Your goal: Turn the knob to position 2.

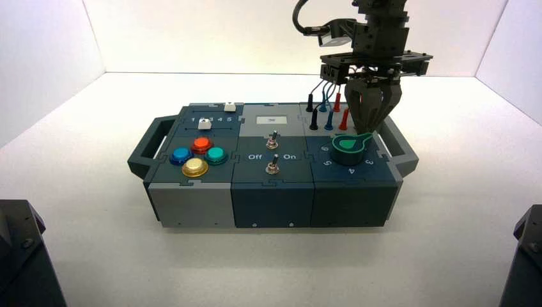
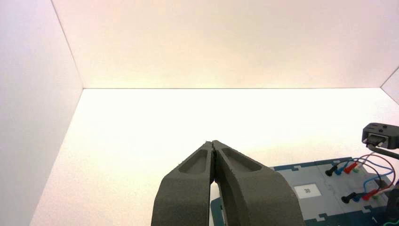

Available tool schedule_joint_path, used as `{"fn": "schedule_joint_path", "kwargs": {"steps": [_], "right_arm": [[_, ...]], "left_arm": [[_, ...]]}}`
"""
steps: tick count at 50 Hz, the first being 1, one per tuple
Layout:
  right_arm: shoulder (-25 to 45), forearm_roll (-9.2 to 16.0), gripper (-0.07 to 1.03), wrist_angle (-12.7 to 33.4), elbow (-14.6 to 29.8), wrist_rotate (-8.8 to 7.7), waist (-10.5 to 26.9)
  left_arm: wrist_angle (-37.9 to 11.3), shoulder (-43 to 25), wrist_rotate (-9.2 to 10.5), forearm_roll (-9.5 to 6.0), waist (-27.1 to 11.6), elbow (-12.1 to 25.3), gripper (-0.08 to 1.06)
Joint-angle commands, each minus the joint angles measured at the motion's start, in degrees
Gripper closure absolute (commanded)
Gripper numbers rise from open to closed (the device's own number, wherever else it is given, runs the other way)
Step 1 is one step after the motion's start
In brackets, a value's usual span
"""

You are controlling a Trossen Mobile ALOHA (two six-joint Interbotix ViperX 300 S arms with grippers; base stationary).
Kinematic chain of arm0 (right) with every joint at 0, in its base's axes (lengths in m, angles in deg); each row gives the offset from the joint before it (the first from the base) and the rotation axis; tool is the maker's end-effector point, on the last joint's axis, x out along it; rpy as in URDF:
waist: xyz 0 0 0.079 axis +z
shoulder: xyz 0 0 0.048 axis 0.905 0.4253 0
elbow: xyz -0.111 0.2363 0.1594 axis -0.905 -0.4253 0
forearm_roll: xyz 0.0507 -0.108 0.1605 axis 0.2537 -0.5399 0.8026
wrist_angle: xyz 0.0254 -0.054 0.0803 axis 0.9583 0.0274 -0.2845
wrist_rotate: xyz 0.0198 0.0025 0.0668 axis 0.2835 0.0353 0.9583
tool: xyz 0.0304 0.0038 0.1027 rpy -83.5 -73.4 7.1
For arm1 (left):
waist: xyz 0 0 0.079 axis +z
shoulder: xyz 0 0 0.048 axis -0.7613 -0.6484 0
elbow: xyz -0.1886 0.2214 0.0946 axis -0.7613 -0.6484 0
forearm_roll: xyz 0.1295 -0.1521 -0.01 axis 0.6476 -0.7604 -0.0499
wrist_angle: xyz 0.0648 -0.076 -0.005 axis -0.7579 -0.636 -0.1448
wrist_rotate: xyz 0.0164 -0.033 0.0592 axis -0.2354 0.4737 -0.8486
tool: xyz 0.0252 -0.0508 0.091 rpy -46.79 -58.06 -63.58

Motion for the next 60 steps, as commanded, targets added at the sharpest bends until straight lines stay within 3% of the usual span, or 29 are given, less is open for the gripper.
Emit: {"fn": "schedule_joint_path", "kwargs": {"steps": [1, 22, 44, 60], "right_arm": [[-1.93, 0.09, 0.99, 0.09, 0.18, 0.26, -0.35], [-1.85, 0.09, 0.99, -0.44, -0.09, 0.26, -0.35], [-2.90, -1.23, 0.99, -0.44, 2.46, 0.97, -1.05], [-7.38, -3.16, 0.99, 5.27, 4.39, 1.58, -3.43]], "left_arm": [[0.35, -0.26, -0.18, -0.09, -0.53, 1.23, 1.01], [0.35, 0.00, -0.18, -0.09, -0.44, 1.32, 1.01], [0.26, 0.00, -0.18, -0.09, -0.53, 1.32, 1.01], [0.35, 0.18, -0.18, -0.09, -0.44, 1.32, 1.01]]}}
